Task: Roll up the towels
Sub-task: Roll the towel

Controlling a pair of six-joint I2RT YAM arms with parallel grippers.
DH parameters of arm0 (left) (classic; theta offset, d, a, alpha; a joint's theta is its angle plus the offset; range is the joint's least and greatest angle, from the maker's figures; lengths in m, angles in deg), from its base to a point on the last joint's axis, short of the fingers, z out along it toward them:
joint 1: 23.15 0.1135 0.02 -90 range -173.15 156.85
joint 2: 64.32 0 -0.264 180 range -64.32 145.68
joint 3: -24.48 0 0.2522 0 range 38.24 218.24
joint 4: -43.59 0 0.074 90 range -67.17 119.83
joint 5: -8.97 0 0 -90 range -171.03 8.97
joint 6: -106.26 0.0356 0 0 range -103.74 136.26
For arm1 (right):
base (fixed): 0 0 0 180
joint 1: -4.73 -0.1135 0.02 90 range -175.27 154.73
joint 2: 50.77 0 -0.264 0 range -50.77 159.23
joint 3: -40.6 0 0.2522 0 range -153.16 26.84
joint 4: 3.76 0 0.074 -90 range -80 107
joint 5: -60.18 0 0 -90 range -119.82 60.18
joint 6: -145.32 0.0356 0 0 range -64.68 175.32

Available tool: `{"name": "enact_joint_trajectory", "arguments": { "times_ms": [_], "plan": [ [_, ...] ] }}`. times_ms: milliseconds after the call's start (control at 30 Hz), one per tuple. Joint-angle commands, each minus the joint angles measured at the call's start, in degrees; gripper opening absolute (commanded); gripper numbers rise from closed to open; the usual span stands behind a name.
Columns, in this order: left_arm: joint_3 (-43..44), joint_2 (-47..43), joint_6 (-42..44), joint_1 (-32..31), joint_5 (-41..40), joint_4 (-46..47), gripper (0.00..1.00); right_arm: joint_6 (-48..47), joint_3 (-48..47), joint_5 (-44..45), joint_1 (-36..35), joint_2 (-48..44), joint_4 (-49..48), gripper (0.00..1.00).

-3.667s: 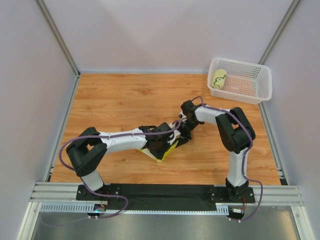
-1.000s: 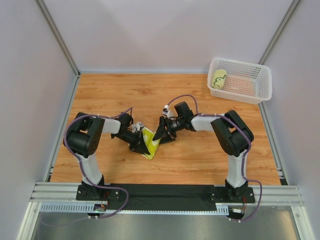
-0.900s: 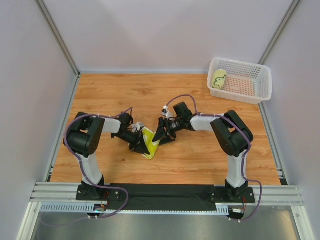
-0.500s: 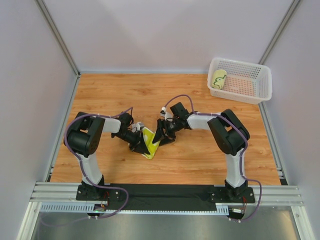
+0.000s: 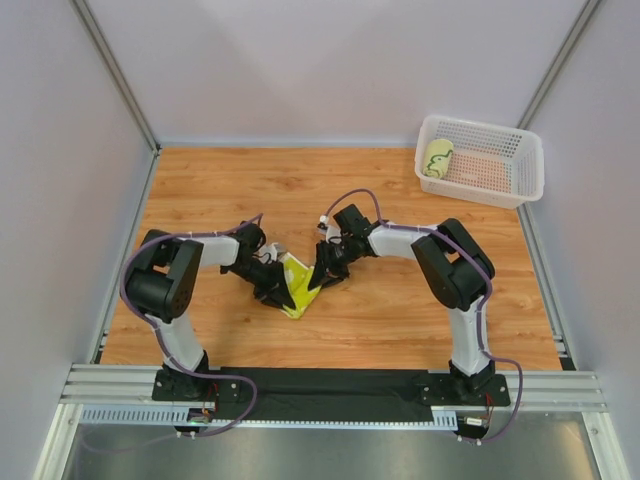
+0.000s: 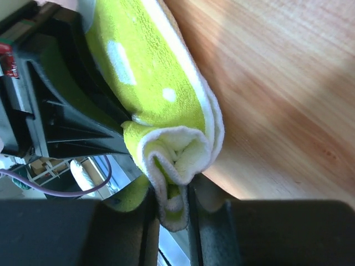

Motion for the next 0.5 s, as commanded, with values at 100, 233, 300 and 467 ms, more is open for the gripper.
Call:
{"name": "enact_joint_trajectory", "arguments": {
  "times_ms": [100, 233, 300, 467],
  "plan": [
    [1.4, -7.1, 4.6, -0.9, -20.6, -7.0, 0.36, -1.2, -3.7, 5.4, 0.2, 0.2, 6.5, 0.15],
    [2.4, -15.1, 4.8, -2.8, -26.1, -7.7, 0.45, -1.0, -5.0, 6.5, 0.1, 0.5, 10.3, 0.13],
    [3.1, -17.3, 5.3, -3.7, -30.1, -8.9, 0.45, -1.0, -5.6, 7.2, -0.1, 0.5, 12.1, 0.12],
    [6.5, -22.2, 8.7, -9.2, -37.4, -10.2, 0.47, -1.2, -8.1, 8.0, -0.4, 1.2, 16.4, 0.11]
  ]
}}
